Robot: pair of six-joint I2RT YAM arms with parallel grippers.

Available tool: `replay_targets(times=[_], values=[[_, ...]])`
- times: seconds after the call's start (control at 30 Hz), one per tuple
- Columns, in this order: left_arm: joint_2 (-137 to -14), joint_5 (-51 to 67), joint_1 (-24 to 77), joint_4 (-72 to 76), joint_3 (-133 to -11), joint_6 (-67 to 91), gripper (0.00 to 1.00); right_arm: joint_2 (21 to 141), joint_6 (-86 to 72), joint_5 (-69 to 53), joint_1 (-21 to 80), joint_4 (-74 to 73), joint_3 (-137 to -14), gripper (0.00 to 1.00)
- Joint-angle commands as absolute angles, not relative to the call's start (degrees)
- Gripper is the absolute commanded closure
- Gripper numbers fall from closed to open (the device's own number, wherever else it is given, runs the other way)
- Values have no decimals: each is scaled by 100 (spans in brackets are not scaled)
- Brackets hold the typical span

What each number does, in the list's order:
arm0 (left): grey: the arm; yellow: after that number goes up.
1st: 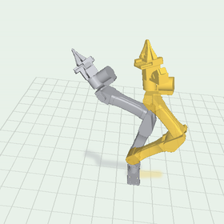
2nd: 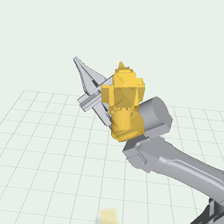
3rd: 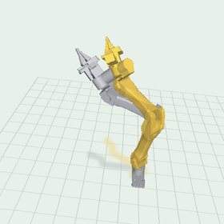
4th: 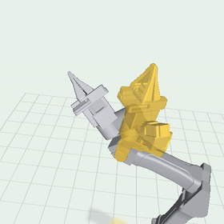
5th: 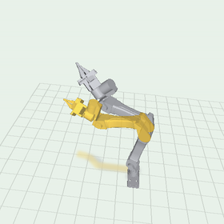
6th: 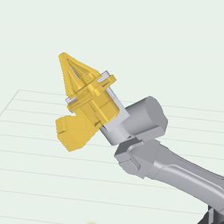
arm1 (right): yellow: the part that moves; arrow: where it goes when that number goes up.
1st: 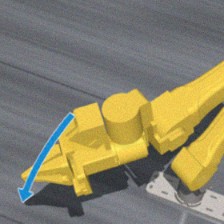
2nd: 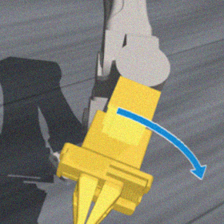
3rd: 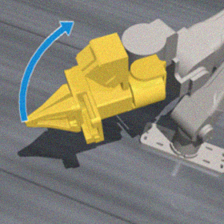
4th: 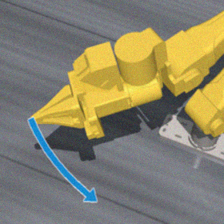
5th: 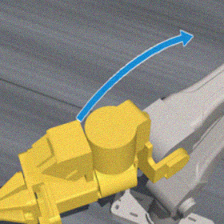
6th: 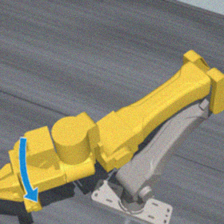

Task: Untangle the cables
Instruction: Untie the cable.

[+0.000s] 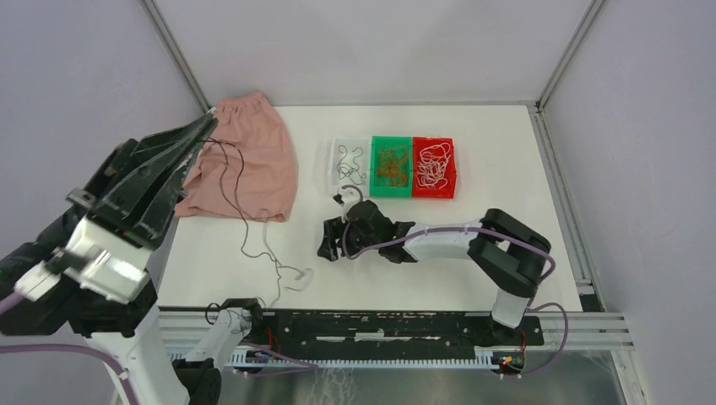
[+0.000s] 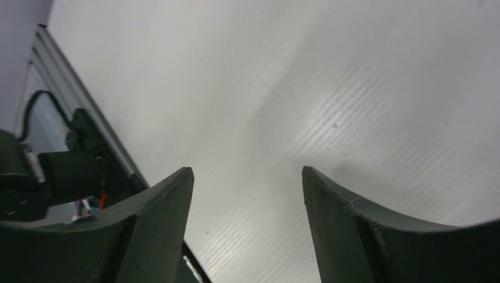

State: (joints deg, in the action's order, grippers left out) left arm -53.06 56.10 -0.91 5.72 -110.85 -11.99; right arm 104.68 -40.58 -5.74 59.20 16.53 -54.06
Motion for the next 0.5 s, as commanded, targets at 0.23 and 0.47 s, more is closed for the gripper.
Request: replay_targets(times=[0.23,0.47], values=[[-4306,6059,-131,995,-8639,-467,91,8487,-2855,-1326,5700,1390,-6327,22],[-4060,6007,-132,1010,-8104,-332,91,8041,-2651,-1385,5647,1013,-6454,23]])
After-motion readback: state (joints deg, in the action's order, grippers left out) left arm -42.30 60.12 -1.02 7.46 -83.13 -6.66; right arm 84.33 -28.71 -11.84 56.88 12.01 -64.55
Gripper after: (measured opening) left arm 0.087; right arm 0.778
